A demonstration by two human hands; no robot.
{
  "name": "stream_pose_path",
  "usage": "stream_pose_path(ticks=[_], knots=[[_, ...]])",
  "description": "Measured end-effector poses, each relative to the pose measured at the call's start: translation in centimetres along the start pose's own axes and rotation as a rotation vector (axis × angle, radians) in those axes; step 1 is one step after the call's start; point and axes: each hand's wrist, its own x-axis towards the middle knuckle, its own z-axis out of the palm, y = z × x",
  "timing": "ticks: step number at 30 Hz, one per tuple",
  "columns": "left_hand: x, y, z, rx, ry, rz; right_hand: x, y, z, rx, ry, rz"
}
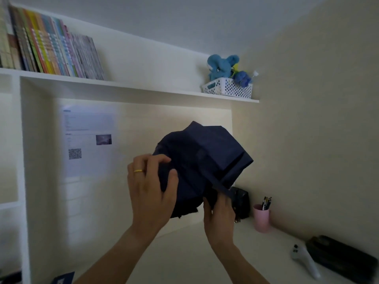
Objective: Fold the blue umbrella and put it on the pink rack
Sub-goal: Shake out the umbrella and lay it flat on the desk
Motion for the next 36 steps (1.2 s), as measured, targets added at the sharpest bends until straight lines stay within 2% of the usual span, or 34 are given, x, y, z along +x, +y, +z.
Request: stream_pose_path(ticks=[2, 5, 7, 10, 14, 16, 19, 24, 29, 36], knots=[[0.6, 0.8, 0.2, -0.180, -0.124, -0.106, 0.2, 0.0, -0.2, 0.032, 0.026, -0.041], [1.3, 1.9, -0.1, -0.536, -0.264, -0.508, 0.6, -0.3, -0.8, 0.064, 0.000, -0.024], [1.4, 1.8, -0.4, -0.598, -0.309, -0.702, 0.9, -0.3, -1.1, 0.009, -0.006, -0.042], [1.4, 1.6, -1.1, -0.718, -0.333, -0.843, 1.2, -0.5, -1.4, 0.030, -0.019, -0.014], [1.5, 2.3, -2.8, -0.994, -0.296, -1.023, 0.9, -0.6, -1.2, 0.189, -0.084, 0.119], [1.4, 2.3, -3.7, -1.000, -0.323, -0.959, 0.8, -0.4, -0.8, 0.251, -0.105, 0.155], [1.1, 1.3, -4.6, -0.903, -0.369, -0.755, 0.6, 0.0, -0.2, 0.314, -0.116, 0.196], [0.5, -0.1, -5.8, -0.868, -0.467, -0.625, 0.3, 1.0, 0.5, 0.464, -0.166, 0.325], [-0.3, -1.1, -6.0, -0.882, -0.535, -0.628, 0.0, 1.2, 1.0, 0.651, -0.235, 0.450], [-0.8, -2.2, -5.8, -0.948, -0.531, -0.676, -0.3, 0.9, 1.6, 0.753, -0.292, 0.476]])
